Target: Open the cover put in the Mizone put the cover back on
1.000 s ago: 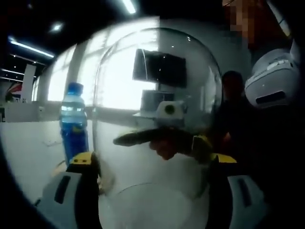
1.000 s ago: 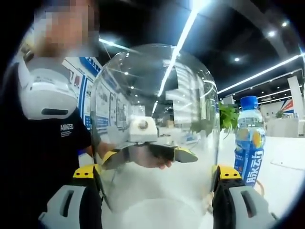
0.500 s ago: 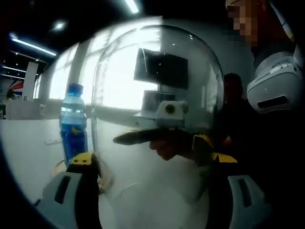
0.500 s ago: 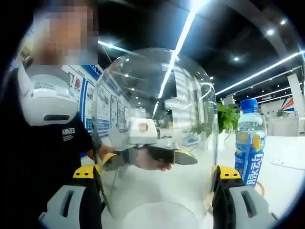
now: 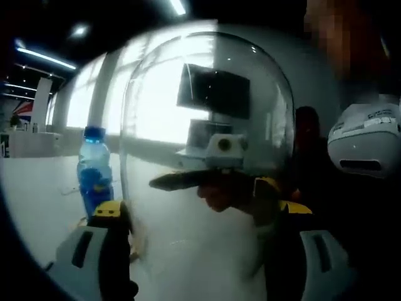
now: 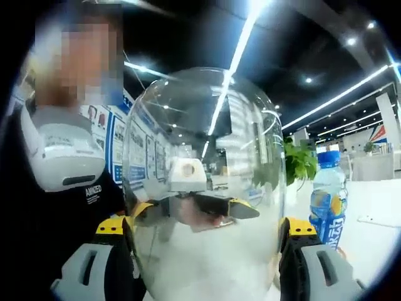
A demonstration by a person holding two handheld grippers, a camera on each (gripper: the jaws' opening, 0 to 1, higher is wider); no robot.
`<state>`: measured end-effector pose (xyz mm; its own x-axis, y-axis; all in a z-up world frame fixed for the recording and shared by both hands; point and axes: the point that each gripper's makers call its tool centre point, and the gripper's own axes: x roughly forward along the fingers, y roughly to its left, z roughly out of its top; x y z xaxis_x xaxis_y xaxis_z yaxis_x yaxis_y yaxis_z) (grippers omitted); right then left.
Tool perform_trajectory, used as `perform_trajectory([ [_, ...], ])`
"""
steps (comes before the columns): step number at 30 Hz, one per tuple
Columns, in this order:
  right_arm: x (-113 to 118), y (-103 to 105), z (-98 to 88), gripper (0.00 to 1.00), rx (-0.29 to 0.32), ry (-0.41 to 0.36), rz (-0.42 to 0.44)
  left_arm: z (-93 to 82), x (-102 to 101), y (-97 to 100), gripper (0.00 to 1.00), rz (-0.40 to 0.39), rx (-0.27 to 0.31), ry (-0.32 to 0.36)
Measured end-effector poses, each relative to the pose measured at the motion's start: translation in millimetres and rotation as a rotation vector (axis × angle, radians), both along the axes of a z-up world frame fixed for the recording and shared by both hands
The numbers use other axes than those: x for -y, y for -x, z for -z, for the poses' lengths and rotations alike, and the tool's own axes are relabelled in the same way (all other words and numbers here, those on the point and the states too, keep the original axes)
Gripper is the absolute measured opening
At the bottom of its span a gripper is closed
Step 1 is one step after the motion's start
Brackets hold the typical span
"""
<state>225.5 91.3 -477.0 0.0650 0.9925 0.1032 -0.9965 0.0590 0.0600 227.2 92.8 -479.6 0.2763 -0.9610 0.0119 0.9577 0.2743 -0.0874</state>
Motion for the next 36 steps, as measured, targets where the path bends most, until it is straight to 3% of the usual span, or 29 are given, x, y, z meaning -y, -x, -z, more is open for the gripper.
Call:
perform_trajectory([
  [8, -2, 0, -16.4, 0.90, 0.018, 0.024, -0.003, -15.5, -1, -1.2, 0.82, -0.004, 0.016, -0.008],
  [15, -3, -3, -35.6, 0.90, 0.030, -0.001, 0.002, -34.4, -3, -6.1, 0.83, -0.007, 0.022, 0.008],
  [27, -6, -9, -61.9, 0.90, 0.056, 0.011, 0.008, -60.3, -4, -14.9, 0.83, -0.008, 0.042, -0.027],
  [36, -3, -14, -97.7, 0.90, 0.073, -0.005, 0.009, -90.4, -3, -19.9, 0.84, -0.014, 0.049, 0.018],
])
